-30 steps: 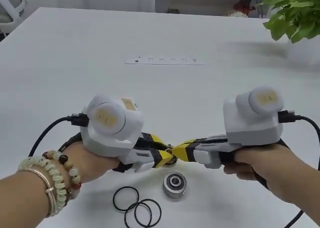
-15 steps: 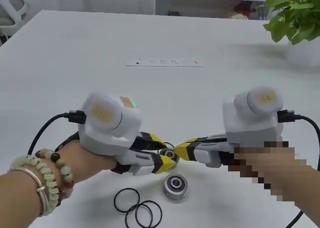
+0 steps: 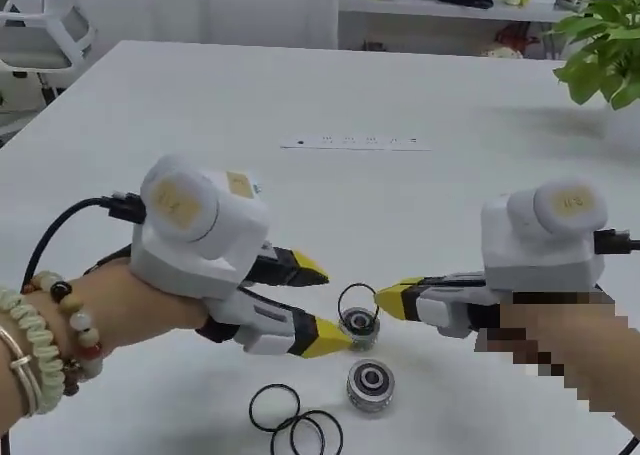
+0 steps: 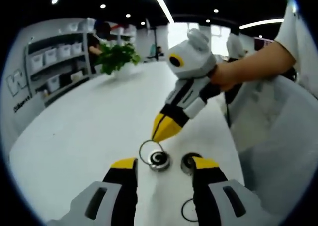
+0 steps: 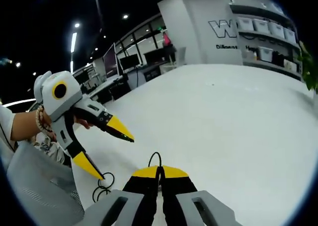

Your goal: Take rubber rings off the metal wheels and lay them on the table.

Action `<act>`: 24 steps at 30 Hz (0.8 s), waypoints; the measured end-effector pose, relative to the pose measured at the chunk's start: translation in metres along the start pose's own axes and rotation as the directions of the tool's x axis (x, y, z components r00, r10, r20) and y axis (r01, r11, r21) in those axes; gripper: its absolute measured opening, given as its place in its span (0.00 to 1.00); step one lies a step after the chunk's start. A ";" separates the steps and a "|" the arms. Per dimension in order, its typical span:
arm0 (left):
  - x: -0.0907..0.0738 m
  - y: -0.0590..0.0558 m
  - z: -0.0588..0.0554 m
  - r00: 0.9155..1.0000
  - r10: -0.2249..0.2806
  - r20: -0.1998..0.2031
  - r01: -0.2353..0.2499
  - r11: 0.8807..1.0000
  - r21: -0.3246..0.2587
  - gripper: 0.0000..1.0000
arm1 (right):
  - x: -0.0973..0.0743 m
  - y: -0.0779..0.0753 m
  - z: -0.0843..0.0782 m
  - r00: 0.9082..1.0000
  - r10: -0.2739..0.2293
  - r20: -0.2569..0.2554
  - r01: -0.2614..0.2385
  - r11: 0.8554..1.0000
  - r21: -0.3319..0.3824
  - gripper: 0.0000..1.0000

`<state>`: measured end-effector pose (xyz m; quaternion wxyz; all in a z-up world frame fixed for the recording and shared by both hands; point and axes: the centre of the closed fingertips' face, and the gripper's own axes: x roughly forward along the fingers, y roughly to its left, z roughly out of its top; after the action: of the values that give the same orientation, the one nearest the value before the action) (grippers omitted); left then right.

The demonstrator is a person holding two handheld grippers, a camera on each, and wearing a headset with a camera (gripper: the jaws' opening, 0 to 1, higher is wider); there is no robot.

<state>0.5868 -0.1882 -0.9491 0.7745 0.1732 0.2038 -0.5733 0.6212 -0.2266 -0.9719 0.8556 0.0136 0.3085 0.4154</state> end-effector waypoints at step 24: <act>-0.100 -0.011 0.037 0.988 0.136 0.075 -0.141 0.988 0.059 0.58 | -0.030 0.010 0.047 0.986 0.019 0.164 -0.025 0.999 0.040 0.00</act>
<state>0.5545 -0.1287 -0.8662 0.8132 0.1914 0.1454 -0.5300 0.6253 -0.2308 -0.9157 0.8729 0.0689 0.2456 0.4158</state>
